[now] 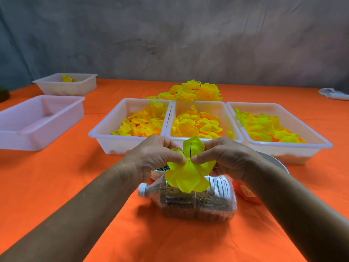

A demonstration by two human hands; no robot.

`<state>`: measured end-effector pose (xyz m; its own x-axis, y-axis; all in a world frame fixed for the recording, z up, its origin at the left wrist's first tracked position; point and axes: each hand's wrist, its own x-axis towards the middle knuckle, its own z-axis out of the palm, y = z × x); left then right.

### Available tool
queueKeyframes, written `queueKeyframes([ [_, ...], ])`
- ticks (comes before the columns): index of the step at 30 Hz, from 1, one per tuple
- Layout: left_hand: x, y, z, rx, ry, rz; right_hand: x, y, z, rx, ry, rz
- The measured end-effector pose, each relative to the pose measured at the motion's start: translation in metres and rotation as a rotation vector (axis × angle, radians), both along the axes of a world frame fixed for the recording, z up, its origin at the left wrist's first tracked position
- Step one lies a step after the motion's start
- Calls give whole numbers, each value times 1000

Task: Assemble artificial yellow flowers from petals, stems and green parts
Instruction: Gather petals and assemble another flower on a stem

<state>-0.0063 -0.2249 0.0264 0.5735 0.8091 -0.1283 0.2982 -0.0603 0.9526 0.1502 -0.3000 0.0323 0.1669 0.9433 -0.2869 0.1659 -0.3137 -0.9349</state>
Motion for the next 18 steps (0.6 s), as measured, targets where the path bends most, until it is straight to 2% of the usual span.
queueKeyframes([
  [5,3,0,-1,27,22,1,0,1,-2,0,17,8],
  [9,3,-2,-6,76,36,6,-3,0,-6,28,-59,-9],
  [18,0,5,-11,50,67,-10,0,-2,-12,31,-53,-47],
])
